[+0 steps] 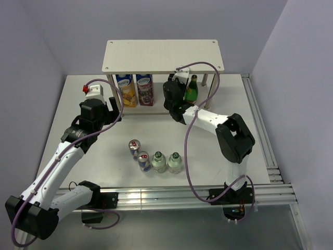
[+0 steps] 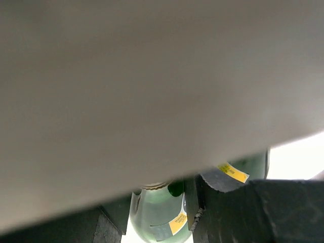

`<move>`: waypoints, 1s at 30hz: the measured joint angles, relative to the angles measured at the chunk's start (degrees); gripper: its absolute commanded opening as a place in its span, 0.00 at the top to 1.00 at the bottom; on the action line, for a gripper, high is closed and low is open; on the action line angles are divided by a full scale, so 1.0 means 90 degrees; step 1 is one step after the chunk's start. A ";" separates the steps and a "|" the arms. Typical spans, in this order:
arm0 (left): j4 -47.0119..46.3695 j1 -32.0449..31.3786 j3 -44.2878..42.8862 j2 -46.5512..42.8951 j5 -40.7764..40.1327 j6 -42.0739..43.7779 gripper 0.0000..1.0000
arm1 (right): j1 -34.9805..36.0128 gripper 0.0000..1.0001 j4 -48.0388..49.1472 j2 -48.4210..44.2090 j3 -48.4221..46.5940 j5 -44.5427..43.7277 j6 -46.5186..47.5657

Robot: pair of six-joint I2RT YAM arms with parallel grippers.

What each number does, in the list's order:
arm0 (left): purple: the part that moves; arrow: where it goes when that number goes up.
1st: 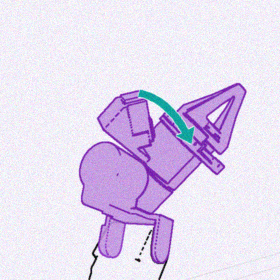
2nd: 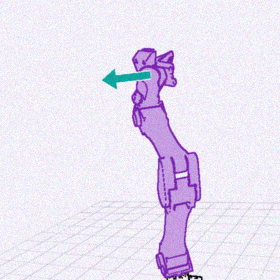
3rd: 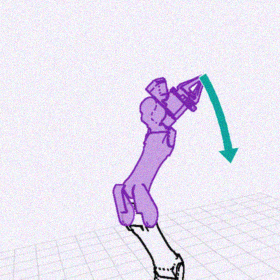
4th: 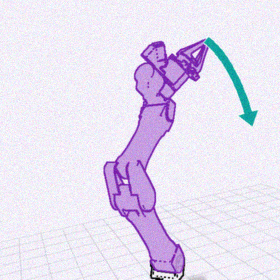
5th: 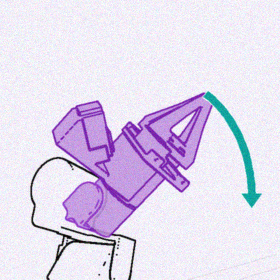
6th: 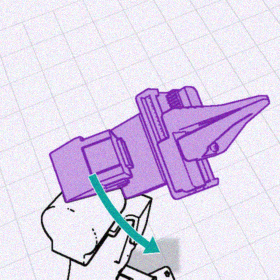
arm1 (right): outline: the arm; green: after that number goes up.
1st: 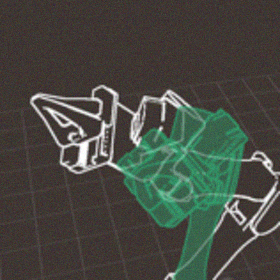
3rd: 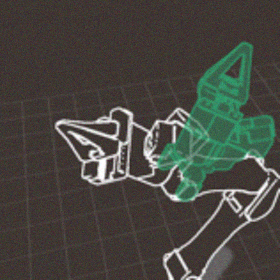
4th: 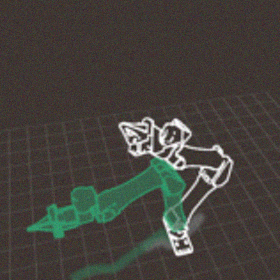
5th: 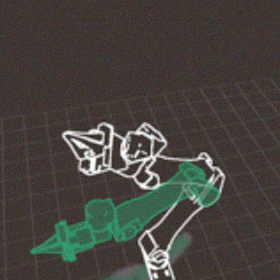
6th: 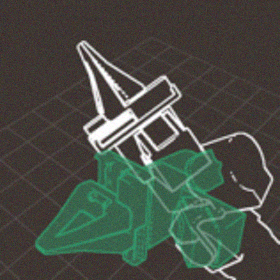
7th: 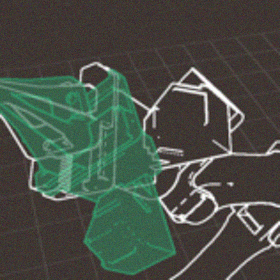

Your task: Place and organize the beverage onto the shelf

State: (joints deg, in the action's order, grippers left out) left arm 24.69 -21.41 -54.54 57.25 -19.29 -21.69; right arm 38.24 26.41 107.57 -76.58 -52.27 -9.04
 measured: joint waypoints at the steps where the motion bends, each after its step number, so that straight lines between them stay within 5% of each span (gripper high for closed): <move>1: 0.0002 0.0000 0.0000 0.0000 0.0000 0.0002 0.07 | 0.0000 0.86 0.0002 0.0036 -0.0046 -0.0056 0.0000; 6: 0.0002 0.0000 0.0000 0.0000 0.0000 0.0002 0.08 | -0.0005 0.93 0.0117 0.0151 -0.0131 -0.0214 0.0046; 10: 0.0002 0.0000 0.0000 0.0000 0.0000 0.0002 0.08 | -0.0005 0.89 0.0228 0.0187 -0.0131 -0.0253 0.0090; 20: 0.0000 0.0000 0.0000 0.0000 0.0000 0.0000 0.08 | -0.0007 0.42 0.0488 0.0299 -0.0163 -0.0289 0.0087; 28: 0.0002 0.0002 0.0000 -0.0002 0.0000 0.0002 0.08 | -0.0017 0.25 0.0610 0.0374 -0.0209 -0.0260 0.0029; 30: 0.0002 0.0002 0.0000 -0.0002 0.0000 0.0000 0.08 | -0.0017 0.10 0.0627 0.0376 -0.0209 -0.0255 0.0012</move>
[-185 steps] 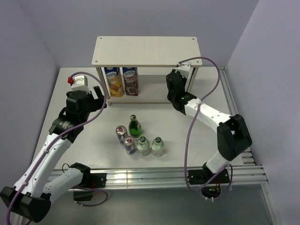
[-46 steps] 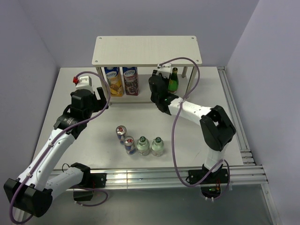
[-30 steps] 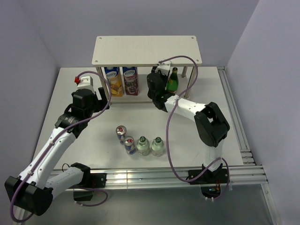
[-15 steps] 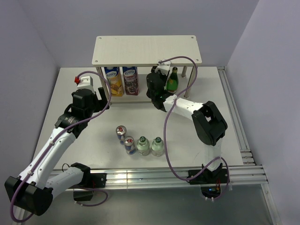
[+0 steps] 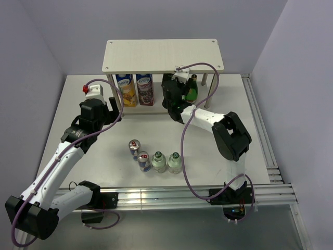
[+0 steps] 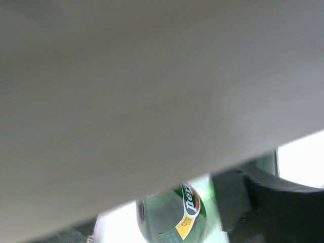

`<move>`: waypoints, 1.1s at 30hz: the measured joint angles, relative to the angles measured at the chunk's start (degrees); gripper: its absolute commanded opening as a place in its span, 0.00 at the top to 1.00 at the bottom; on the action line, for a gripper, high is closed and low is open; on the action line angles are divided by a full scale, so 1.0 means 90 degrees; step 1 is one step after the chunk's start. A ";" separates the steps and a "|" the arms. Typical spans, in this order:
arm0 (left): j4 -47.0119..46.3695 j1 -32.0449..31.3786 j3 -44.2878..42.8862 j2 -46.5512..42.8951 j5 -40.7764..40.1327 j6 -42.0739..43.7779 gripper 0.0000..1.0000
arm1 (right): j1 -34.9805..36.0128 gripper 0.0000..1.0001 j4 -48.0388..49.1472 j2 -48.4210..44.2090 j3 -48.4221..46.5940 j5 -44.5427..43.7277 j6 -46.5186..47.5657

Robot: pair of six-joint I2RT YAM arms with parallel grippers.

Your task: Place and organize the beverage onto the shelf

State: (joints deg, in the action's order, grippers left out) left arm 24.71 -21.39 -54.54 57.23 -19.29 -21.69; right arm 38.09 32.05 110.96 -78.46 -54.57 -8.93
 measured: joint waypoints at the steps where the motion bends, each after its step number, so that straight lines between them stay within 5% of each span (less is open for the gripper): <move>1: -0.0002 0.0000 0.0000 0.0000 0.0000 0.0002 0.08 | 0.0002 0.05 0.0007 0.0000 0.0002 0.0007 0.0005; 22: 0.0000 0.0063 0.0000 -0.0002 0.0000 0.0002 0.06 | 0.0663 0.00 -0.1158 -0.1086 0.1146 0.0381 -0.0187; 33: 0.0000 0.0063 0.0000 -0.0002 0.0027 0.0002 0.05 | 0.2390 0.00 -0.3660 -0.4792 0.2385 -0.0454 -0.1622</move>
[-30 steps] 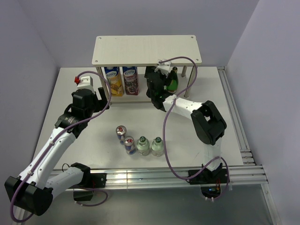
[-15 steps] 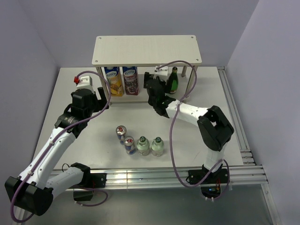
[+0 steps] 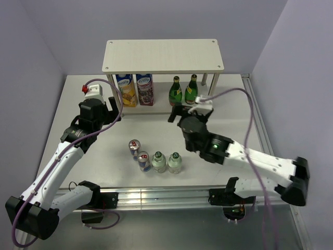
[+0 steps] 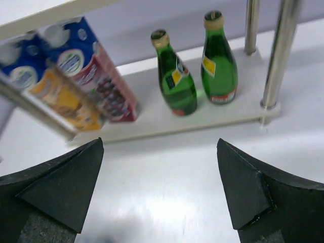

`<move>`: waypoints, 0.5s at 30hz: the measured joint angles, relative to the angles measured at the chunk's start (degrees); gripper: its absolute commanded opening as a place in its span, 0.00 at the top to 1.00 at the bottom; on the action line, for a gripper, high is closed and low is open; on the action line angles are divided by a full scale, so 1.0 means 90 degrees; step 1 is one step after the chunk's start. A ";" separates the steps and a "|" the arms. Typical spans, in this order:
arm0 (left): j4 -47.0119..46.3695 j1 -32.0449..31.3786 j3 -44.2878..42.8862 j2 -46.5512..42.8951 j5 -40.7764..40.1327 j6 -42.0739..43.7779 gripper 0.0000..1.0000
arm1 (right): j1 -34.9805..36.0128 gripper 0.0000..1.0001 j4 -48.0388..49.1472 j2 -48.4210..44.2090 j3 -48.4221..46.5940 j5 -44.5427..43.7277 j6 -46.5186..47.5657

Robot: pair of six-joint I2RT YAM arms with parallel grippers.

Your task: Place and organize the beverage onto the shelf

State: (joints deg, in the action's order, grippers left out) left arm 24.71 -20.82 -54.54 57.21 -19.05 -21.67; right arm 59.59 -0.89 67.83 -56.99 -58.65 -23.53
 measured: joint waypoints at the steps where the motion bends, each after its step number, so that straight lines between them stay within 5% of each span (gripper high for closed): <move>1: 0.0000 0.0002 0.0000 0.0000 0.0019 0.0000 0.04 | 0.0180 0.00 -0.0296 -0.0393 0.0114 -0.0032 -0.0248; 7: 0.0000 0.0000 0.0000 0.0000 0.0143 0.0002 0.02 | 0.1715 0.01 -0.2086 -0.2040 0.1042 0.0095 -0.1736; 15: 0.0002 0.0000 0.0000 0.0000 0.0250 0.0002 0.02 | 0.2739 0.03 -0.3198 -0.1897 0.1751 0.0272 -0.2875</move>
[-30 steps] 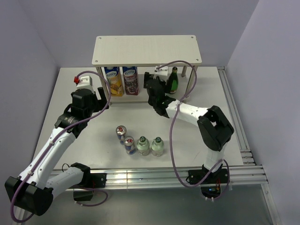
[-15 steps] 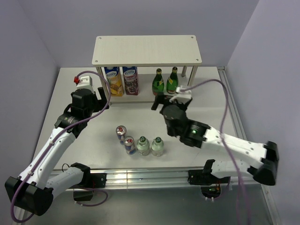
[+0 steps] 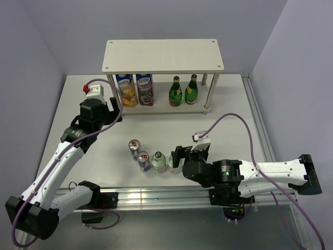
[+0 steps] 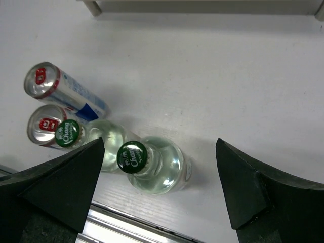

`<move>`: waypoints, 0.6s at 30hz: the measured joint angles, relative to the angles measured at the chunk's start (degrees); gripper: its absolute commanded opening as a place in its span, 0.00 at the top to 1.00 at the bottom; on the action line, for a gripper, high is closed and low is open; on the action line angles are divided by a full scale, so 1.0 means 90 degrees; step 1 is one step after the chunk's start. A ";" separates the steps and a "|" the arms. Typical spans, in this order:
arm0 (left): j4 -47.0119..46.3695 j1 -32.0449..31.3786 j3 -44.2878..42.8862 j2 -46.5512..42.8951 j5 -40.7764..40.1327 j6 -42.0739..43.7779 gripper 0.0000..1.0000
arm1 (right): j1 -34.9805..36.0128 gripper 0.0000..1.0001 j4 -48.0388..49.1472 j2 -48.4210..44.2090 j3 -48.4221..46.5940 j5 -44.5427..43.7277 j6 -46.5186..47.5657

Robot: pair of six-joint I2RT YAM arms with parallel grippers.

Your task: Place and organize the beverage onto the shelf

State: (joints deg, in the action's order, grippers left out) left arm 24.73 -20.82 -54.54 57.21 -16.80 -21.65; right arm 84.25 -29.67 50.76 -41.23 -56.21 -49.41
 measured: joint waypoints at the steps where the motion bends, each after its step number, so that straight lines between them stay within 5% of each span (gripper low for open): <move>1: 0.0000 0.0000 0.0000 0.0002 0.0002 0.0000 0.02 | 0.0027 0.03 -0.0007 0.0068 0.0046 0.0012 -0.0085; 11: 0.0000 0.0000 0.0000 0.0005 0.0007 0.0000 0.03 | 0.0041 0.11 0.0311 0.0612 0.0398 -0.0019 -0.0381; 18: 0.0000 0.0000 0.0000 0.0005 0.0044 0.0000 0.03 | 0.0058 0.29 0.0716 0.1100 0.0476 -0.0223 -0.0437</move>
State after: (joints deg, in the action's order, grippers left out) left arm 24.73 -20.82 -54.54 57.25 -16.40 -21.65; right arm 84.77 -23.22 60.66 -36.95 -58.22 -53.34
